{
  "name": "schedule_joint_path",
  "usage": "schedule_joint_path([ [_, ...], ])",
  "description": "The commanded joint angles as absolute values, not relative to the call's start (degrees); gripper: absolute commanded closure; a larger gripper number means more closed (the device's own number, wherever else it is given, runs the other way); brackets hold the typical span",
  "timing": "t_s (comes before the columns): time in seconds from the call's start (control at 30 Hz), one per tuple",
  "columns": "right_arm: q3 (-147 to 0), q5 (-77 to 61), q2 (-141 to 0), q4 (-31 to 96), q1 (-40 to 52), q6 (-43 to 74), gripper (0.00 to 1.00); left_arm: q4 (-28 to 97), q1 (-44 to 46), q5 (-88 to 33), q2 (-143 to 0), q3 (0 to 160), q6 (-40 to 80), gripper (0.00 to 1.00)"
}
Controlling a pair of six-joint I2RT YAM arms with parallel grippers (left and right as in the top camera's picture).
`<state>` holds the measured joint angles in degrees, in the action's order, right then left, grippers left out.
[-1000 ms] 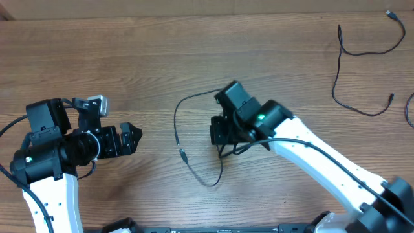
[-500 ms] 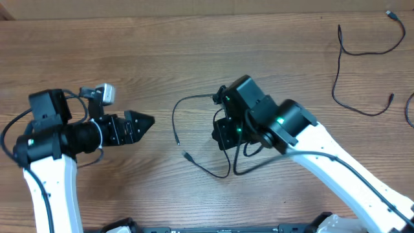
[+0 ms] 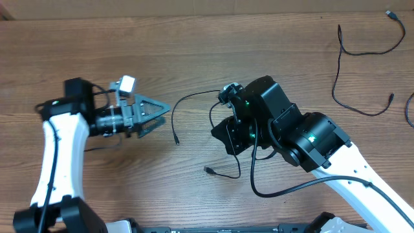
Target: Untangle cables
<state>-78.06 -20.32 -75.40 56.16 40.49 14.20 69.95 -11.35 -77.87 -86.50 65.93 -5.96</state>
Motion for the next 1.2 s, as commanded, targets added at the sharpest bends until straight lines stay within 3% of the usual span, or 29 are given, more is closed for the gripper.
schedule_joint_path([
  [0.0, -79.53, -26.30, -74.74, 54.54, 40.53, 11.88, 0.96, 68.99, -7.46, -87.72, -88.66, 65.67, -5.52, 0.01],
  [0.17, -79.53, -27.79, -74.74, 53.84, 40.56, 11.88, 0.96, 68.47, -2.63, -88.58, -92.38, 65.67, -0.16, 0.01],
  [0.2, -79.53, -27.79, -74.74, 53.84, 40.53, 11.88, 0.96, 68.45, -2.09, -88.55, -93.10, 65.67, 2.09, 0.05],
  [0.43, -79.53, -27.70, -74.76, 53.15, 41.58, 11.86, 0.96, 68.51, -0.62, -87.99, -97.95, 65.67, 21.08, 0.06],
  [0.63, -79.53, -23.20, -74.83, 51.90, 44.82, 11.86, 0.96, 68.51, -0.60, -87.90, -98.67, 65.67, 31.55, 0.20],
  [0.87, -79.53, -17.89, -77.23, 48.95, 48.18, 11.92, 0.96, 68.53, -0.49, -87.92, -98.67, 65.67, 33.45, 0.25],
  [1.17, -79.53, -18.02, -81.62, 47.33, 51.75, 11.97, 0.96, 68.34, 1.06, -87.88, -98.67, 65.67, 33.89, 0.46],
])
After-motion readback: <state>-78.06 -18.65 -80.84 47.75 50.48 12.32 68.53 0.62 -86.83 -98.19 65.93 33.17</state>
